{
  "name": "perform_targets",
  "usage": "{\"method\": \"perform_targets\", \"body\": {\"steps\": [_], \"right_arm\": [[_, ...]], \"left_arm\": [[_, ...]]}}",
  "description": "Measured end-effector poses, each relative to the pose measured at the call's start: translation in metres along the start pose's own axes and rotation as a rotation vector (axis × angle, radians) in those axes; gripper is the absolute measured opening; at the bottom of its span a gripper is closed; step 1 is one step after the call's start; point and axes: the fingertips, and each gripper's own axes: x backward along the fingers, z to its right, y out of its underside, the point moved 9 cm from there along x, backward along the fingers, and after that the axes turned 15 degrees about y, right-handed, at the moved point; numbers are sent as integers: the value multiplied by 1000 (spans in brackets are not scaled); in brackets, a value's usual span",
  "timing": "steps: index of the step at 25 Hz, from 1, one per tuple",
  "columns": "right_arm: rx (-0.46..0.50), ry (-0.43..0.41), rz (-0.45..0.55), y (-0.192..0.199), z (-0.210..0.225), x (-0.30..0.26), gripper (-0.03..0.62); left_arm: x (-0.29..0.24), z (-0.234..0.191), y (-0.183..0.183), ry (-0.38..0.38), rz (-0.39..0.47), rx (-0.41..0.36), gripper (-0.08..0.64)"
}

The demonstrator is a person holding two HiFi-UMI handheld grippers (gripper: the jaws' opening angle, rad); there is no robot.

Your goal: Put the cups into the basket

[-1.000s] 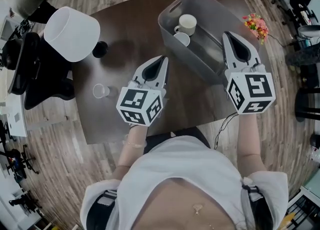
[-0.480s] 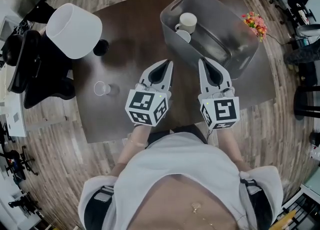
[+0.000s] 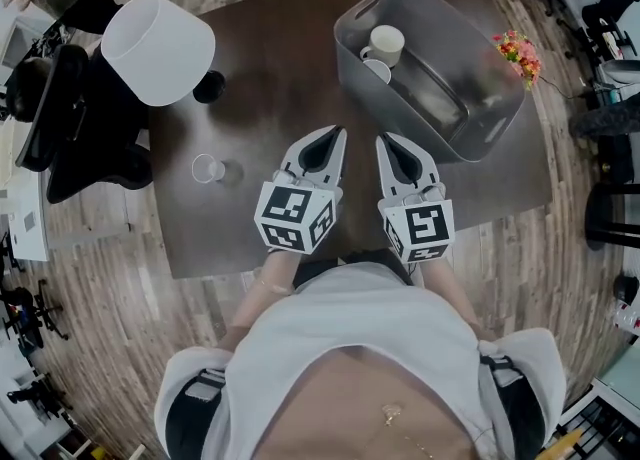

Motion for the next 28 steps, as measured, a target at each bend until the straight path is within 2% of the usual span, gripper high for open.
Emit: {"method": "perform_targets", "body": {"steps": [8, 12, 16, 22, 28], "right_arm": [[-16, -19, 9, -6, -3, -5, 12], [-47, -96, 22, -7, -7, -5, 12], [-25, -142, 15, -9, -17, -11, 12], [1, -245, 14, -13, -43, -26, 12], [22, -392, -12, -18, -86, -46, 12]], "left_arm": [[6, -6, -3, -29, -6, 12, 11], [10, -7, -2, -49, 4, 20, 11], [22, -11, -2, -83, 18, 33, 11], [54, -26, -1, -177, 55, 55, 11], [97, -43, 8, -308, 100, 100, 11]]}}
